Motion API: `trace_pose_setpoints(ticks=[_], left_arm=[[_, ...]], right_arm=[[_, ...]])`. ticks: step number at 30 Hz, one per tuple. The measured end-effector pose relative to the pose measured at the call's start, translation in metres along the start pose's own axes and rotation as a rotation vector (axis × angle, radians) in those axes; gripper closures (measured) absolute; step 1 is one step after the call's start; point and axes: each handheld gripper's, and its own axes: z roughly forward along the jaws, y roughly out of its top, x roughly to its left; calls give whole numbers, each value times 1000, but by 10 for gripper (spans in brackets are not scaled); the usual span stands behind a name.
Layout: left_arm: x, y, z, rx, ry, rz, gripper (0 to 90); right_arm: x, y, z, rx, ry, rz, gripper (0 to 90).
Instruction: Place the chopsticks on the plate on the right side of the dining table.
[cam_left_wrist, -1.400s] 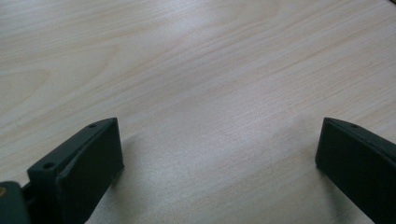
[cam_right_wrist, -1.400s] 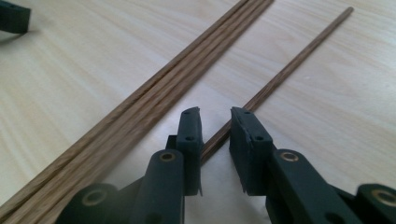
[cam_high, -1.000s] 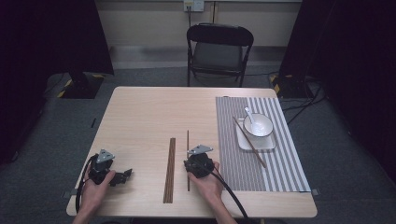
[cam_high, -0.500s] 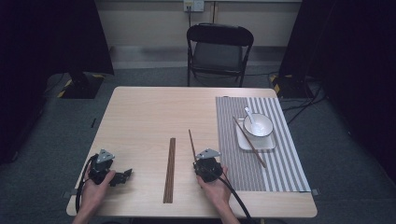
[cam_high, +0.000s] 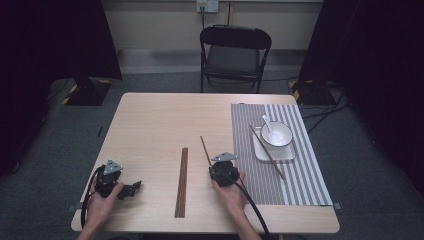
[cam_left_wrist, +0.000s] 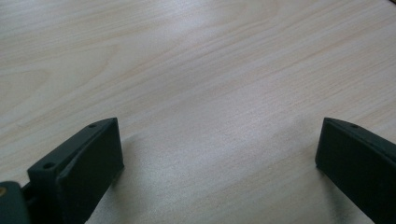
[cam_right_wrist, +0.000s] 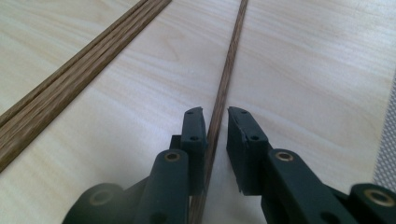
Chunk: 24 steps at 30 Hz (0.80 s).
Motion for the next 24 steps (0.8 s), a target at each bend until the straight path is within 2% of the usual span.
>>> trace_pose_setpoints(ticks=[3,13,17,24], left_arm=[[0,0,0,0,0,0,1],[0,0,0,0,0,0,1],[0,0,0,0,0,0,1],[0,0,0,0,0,0,1]], right_arm=[[-1,4,4,-1,-6,-3,836],[-3,5,4,-1,-3,31,861],[-3,7,-1,-18,0,28,861],[-12,8,-13,-29,-10,32,862]])
